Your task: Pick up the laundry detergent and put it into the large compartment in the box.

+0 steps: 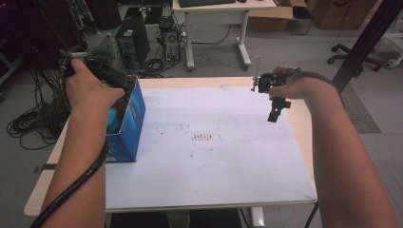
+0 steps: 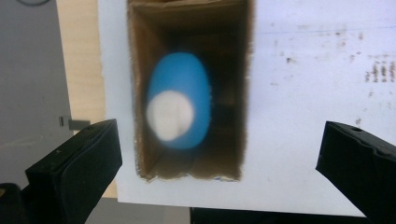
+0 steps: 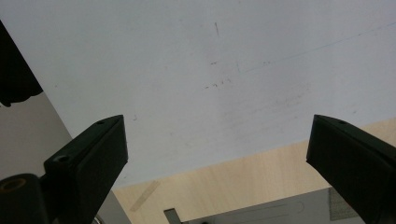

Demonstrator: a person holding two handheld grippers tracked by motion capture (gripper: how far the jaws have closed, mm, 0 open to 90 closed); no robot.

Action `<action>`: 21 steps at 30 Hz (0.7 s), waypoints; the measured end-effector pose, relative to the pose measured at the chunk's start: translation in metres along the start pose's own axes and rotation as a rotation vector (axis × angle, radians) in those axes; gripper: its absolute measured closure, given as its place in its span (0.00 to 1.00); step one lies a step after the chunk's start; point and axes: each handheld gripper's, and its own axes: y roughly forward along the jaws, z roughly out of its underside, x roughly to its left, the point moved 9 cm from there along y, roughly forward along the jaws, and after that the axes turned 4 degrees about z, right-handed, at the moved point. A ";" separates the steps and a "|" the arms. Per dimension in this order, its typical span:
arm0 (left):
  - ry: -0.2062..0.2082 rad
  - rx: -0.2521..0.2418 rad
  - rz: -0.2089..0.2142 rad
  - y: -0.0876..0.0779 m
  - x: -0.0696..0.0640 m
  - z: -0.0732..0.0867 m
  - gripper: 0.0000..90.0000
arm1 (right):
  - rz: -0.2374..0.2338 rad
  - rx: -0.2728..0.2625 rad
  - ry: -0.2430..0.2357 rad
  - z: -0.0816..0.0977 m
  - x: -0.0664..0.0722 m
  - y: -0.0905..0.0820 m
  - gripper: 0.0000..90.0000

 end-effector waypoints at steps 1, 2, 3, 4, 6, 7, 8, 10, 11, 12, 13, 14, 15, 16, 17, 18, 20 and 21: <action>0.012 0.002 -0.003 -0.001 -0.003 0.000 0.00 | 0.000 0.001 -0.001 0.000 0.000 0.000 0.06; 0.029 0.000 0.001 -0.002 -0.007 0.000 0.00 | 0.000 0.000 -0.002 0.000 0.000 0.000 0.06; 0.039 0.000 0.006 -0.003 -0.009 -0.001 0.00 | 0.001 -0.002 -0.004 0.000 0.000 0.000 0.06; 0.055 0.001 0.013 -0.004 -0.012 -0.001 0.00 | 0.000 0.001 0.001 0.000 0.001 0.000 0.06; 0.090 -0.005 0.033 -0.005 -0.018 -0.002 0.00 | 0.002 -0.002 -0.003 0.001 0.001 -0.001 0.06; 0.109 -0.006 0.054 -0.005 -0.023 -0.003 0.00 | 0.001 -0.001 0.003 0.001 0.001 -0.001 0.06; 0.120 -0.003 0.068 -0.005 -0.025 -0.003 0.00 | 0.002 0.000 0.003 0.001 0.001 -0.002 0.06; 0.143 -0.004 0.089 -0.006 -0.030 -0.003 0.01 | 0.003 0.001 0.005 0.002 0.001 -0.002 0.06; 0.163 -0.007 0.091 -0.006 -0.033 -0.003 0.01 | 0.003 -0.001 0.001 0.001 0.001 -0.002 0.06; 0.189 -0.008 0.099 -0.007 -0.036 -0.004 0.01 | 0.005 -0.001 0.001 0.001 0.001 -0.002 0.06; 0.209 -0.011 0.106 -0.007 -0.039 -0.004 0.01 | 0.005 0.000 0.001 0.001 0.001 -0.002 0.06; 0.228 -0.010 0.118 -0.008 -0.042 -0.004 0.01 | 0.005 0.002 0.004 0.001 0.001 -0.002 0.06; 0.264 -0.006 0.134 -0.008 -0.047 -0.003 0.01 | 0.005 0.004 0.000 0.001 0.001 -0.002 0.06; 0.287 -0.001 0.138 -0.008 -0.050 -0.002 0.00 | 0.006 0.005 0.001 0.001 0.001 -0.002 0.06; 0.303 -0.002 0.140 -0.007 -0.053 -0.002 0.00 | 0.005 0.005 -0.002 0.000 0.002 -0.001 0.06; 0.321 -0.003 0.143 -0.008 -0.056 -0.002 0.00 | 0.006 0.004 -0.009 0.000 0.002 -0.001 0.06; 0.365 -0.001 0.161 -0.007 -0.062 -0.001 0.00 | 0.005 -0.003 -0.011 -0.003 0.003 -0.001 0.06; 0.377 0.000 0.165 -0.007 -0.064 0.000 0.00 | 0.007 -0.006 -0.020 -0.004 0.003 -0.002 0.06</action>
